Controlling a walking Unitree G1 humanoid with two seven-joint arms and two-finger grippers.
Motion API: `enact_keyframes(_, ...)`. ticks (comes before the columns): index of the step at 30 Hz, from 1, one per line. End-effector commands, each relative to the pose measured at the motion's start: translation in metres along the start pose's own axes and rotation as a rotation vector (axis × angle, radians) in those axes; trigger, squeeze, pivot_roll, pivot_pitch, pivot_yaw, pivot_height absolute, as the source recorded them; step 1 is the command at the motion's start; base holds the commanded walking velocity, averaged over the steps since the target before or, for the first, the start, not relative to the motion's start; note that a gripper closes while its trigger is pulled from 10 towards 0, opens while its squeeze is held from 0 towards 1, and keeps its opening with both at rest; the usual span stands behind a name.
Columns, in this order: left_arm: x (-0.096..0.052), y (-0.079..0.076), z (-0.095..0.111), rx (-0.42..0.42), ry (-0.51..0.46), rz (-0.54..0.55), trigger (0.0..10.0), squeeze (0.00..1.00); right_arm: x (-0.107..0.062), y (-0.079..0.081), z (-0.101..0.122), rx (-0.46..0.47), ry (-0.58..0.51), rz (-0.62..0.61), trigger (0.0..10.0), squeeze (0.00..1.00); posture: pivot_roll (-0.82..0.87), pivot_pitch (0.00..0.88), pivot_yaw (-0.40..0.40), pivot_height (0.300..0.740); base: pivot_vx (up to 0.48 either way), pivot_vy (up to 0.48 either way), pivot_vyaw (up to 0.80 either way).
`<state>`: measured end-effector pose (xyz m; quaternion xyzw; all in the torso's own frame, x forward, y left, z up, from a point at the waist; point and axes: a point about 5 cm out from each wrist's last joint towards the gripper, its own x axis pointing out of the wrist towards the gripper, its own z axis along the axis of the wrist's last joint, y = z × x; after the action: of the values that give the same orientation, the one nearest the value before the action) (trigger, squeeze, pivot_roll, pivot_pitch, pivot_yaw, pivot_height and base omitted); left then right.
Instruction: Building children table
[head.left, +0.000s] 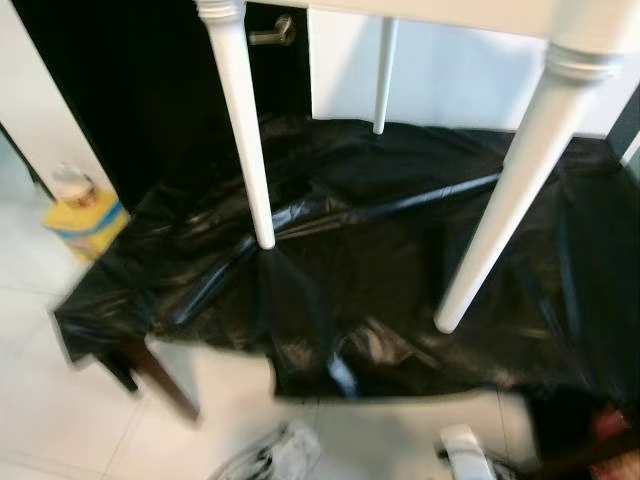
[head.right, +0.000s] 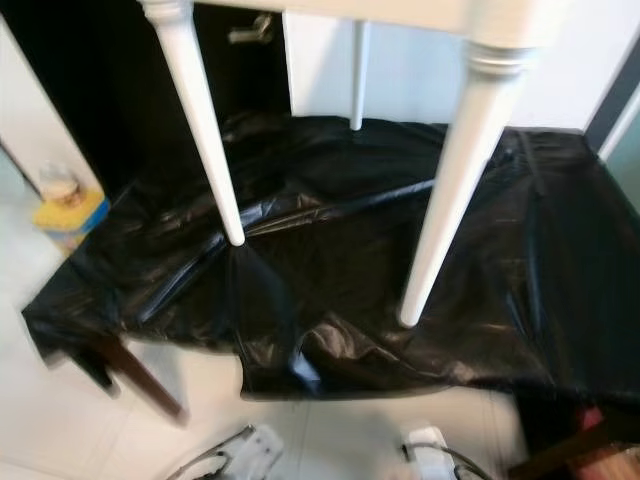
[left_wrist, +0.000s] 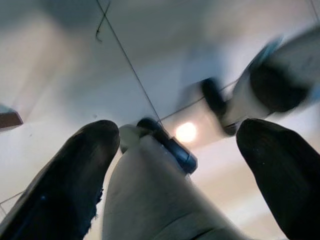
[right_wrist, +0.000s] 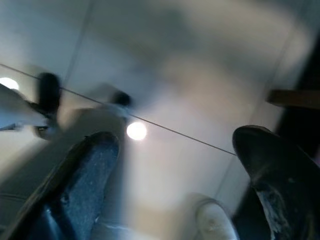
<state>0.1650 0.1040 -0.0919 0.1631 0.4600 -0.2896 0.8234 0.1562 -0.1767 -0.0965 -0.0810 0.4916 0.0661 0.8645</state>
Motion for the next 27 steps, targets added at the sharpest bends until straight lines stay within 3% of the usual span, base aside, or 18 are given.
enact_keyframes(1,-0.0009,-0.0039,-0.0104,-0.011,0.046,-0.019,10.0,0.0,-0.0018,-0.0069,-0.0069,-0.006,0.026,-0.017,10.0,0.0,0.01,0.0,-0.02,0.74,0.0,-0.296,0.0)
enact_keyframes(9,-0.0013,-0.0003,-0.0095,-0.012,0.047,-0.014,10.0,0.0,-0.0019,-0.0076,-0.007,0.003,0.025,-0.019,10.0,0.0,0.01,0.0,-0.02,0.74,0.0,-0.293,0.0)
enact_keyframes(27,-0.0015,-0.0008,-0.0116,-0.066,0.045,-0.004,10.0,0.0,-0.0026,-0.0081,-0.0108,0.056,0.031,-0.03,10.0,0.0,0.01,0.0,-0.016,0.74,0.0,0.0,-0.04)
